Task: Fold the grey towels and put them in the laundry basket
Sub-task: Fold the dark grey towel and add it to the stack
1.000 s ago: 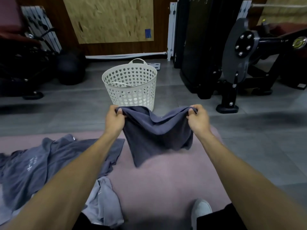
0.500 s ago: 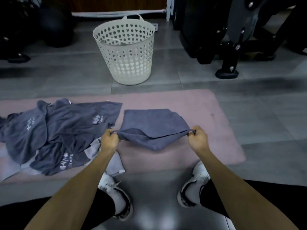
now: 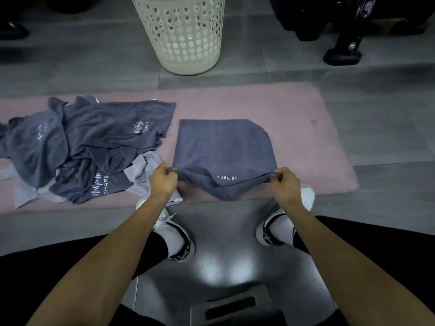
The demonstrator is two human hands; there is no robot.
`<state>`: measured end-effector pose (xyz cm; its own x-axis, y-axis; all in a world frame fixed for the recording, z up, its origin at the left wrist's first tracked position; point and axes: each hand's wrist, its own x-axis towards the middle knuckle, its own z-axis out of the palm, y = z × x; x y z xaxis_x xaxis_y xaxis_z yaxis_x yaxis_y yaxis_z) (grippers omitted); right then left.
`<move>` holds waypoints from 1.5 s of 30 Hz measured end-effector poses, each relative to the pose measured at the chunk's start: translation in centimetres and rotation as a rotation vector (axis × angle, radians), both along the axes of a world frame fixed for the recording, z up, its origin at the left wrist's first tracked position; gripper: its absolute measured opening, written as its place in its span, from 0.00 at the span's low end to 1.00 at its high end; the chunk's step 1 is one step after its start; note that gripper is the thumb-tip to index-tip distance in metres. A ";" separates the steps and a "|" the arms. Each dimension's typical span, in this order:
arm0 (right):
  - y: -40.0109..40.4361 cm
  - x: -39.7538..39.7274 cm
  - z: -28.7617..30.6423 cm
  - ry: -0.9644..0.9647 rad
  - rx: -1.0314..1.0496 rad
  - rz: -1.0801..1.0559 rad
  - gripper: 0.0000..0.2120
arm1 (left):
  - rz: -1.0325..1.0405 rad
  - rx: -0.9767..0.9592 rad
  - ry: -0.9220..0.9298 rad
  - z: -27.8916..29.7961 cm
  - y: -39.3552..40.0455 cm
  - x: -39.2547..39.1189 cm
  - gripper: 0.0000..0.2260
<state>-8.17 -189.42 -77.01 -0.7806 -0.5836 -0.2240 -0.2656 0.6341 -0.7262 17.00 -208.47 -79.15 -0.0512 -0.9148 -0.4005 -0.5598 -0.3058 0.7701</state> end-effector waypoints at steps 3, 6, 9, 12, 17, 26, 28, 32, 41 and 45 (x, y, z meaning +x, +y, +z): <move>-2.3 -1.1 0.2 0.049 -0.031 -0.007 0.09 | 0.029 0.000 -0.006 0.6 -1.7 -1.7 0.06; -5.5 -3.1 -0.1 0.076 0.003 -0.010 0.09 | 0.088 -0.007 0.016 1.7 -4.2 -4.0 0.05; -9.2 -5.6 -1.3 0.109 0.068 -0.014 0.10 | 0.102 0.028 0.017 0.1 -7.8 -5.7 0.09; -12.8 -8.2 -2.9 0.095 0.268 0.120 0.12 | -0.102 0.016 -0.104 -3.1 -10.7 -7.0 0.09; -17.2 -13.5 -3.9 0.086 0.544 0.400 0.15 | -0.472 -0.164 -0.273 -4.3 -11.9 -11.8 0.16; -22.2 -22.1 -5.3 0.112 0.725 0.690 0.15 | -0.901 -0.151 -0.310 -10.0 -14.3 -24.0 0.17; -22.2 -23.9 -7.5 0.090 0.660 0.619 0.15 | -1.005 -0.179 -0.414 -11.3 -15.0 -25.9 0.23; -21.9 -25.4 -13.4 0.079 0.476 0.547 0.13 | -1.141 -0.211 -0.689 -14.1 -15.5 -27.7 0.31; -23.4 -23.5 -16.9 0.005 0.217 0.548 0.08 | -1.141 -0.180 -0.724 -14.8 -16.1 -27.9 0.32; -23.6 -23.8 -15.7 -0.214 0.174 0.360 0.07 | -1.143 -0.181 -0.702 -14.7 -16.2 -27.7 0.33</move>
<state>-32.02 -213.06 -92.73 -0.4600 -0.7491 -0.4767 -0.3473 0.6459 -0.6798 -10.74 -224.65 -93.89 -0.6485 -0.5408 -0.5357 -0.7191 0.6660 0.1982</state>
